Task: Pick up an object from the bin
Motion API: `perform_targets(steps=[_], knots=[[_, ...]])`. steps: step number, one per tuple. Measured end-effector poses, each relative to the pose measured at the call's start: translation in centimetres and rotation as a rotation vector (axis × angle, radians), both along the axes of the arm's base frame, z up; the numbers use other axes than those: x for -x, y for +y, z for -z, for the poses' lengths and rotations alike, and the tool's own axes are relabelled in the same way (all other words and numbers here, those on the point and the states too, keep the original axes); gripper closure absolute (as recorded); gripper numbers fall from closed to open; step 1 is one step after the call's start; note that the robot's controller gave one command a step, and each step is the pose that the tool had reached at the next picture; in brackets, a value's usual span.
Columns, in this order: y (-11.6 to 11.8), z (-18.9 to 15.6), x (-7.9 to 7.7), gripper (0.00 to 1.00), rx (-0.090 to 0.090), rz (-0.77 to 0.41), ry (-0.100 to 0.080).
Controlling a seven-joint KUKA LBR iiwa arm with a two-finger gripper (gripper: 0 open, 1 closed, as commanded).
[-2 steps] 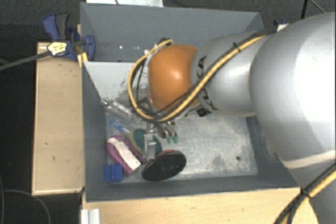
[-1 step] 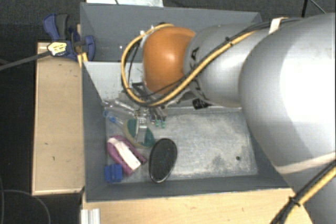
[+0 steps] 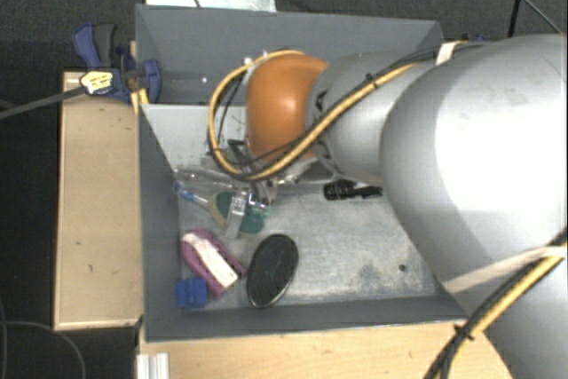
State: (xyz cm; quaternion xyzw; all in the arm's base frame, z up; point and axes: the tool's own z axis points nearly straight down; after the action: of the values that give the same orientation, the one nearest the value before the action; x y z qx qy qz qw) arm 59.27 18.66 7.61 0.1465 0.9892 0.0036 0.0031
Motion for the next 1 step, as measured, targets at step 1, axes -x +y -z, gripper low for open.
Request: perform_targets(steps=[1], knots=[[0.08,-0.28,-0.09,1.00,-0.001,0.001,-0.002]])
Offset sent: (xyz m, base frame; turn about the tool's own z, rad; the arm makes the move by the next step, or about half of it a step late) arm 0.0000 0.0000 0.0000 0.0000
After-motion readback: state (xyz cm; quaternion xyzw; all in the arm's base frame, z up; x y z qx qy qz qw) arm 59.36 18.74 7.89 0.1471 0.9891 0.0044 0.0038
